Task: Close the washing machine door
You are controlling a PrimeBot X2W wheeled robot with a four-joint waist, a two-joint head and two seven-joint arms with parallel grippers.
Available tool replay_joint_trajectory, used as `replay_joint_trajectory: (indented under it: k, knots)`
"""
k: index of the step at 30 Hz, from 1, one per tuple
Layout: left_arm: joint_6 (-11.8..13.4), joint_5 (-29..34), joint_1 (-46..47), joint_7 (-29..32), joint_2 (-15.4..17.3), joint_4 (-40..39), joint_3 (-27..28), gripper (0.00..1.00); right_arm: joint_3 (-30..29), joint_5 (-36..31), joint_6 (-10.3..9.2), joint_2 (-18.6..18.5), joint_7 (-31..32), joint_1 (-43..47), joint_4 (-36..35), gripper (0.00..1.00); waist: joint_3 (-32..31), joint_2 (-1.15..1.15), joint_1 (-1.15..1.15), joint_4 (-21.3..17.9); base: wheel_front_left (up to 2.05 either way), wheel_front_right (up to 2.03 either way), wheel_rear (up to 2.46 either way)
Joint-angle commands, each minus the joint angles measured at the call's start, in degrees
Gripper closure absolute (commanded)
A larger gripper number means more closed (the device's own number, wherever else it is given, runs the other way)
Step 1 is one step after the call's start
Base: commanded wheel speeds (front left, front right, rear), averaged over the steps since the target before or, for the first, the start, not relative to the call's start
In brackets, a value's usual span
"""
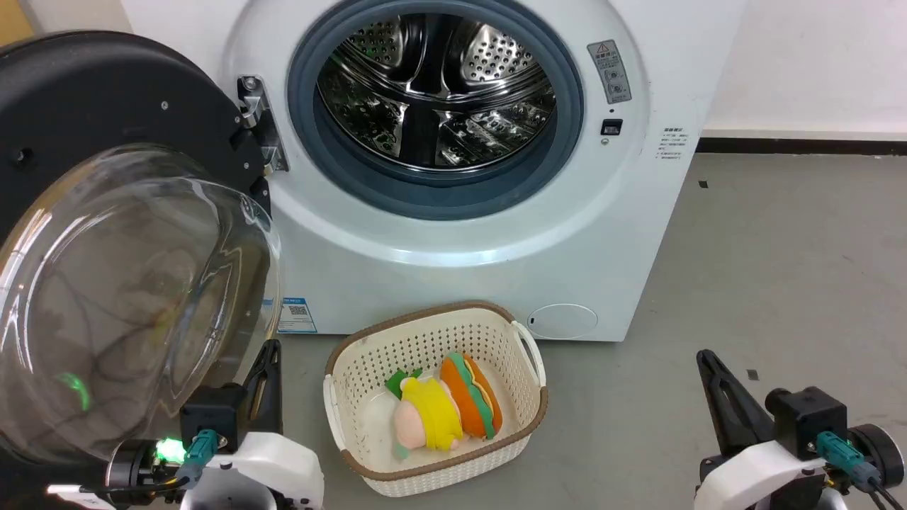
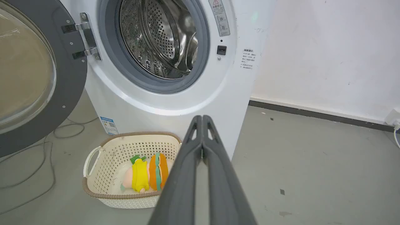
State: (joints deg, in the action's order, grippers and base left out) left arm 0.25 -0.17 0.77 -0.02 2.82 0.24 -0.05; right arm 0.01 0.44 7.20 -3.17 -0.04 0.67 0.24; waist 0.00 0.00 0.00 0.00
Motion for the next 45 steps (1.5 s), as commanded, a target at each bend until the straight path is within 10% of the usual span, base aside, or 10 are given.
replay_joint_trajectory:
  k: [1,28,29,40,41,42,45]
  knots:
    - [-0.2,0.2,-0.8,0.0,0.1,-0.2,0.0,1.0,0.0,-0.4,0.29,0.3,0.0,-0.7,-0.2,1.0,0.0,0.0,0.0,0.0,0.0,0.0,0.0]
    - [0.0,0.0,0.0,0.0,0.0,0.0,0.0,1.0,0.0,0.0,-0.03,0.0,0.0,0.0,0.0,1.0,0.0,0.0,0.0,0.0,0.0,0.0,0.0]
    - [0.1,0.0,0.0,0.0,0.0,0.0,0.0,0.0,-0.1,0.0,-0.04,0.0,0.0,0.0,0.1,0.0,0.0,0.0,0.0,0.0,0.0,0.0,0.0]
    - [1.6,0.1,0.3,-1.3,0.0,0.2,-0.7,0.0,-1.1,1.0,-0.02,0.0,-1.3,-0.1,0.2,0.0,0.2,0.0,0.0,0.1,0.0,0.0,0.0]
    - [1.7,0.1,0.4,-1.4,0.1,0.1,-0.8,0.65,-1.2,1.1,-0.01,0.0,-1.4,-0.1,0.2,0.0,0.2,0.0,0.0,0.1,0.0,0.0,0.0]
    - [1.9,0.1,0.4,-1.5,0.1,0.1,-0.8,1.0,-1.3,1.1,-0.01,0.0,-1.5,-0.1,0.2,0.0,0.2,0.0,0.0,0.2,0.0,0.0,0.0]
    - [2.3,0.2,0.7,-1.9,0.2,0.0,-1.1,1.0,-1.6,1.4,0.0,0.0,-1.9,-0.1,0.2,0.0,0.3,0.0,0.0,0.4,0.0,0.0,0.0]
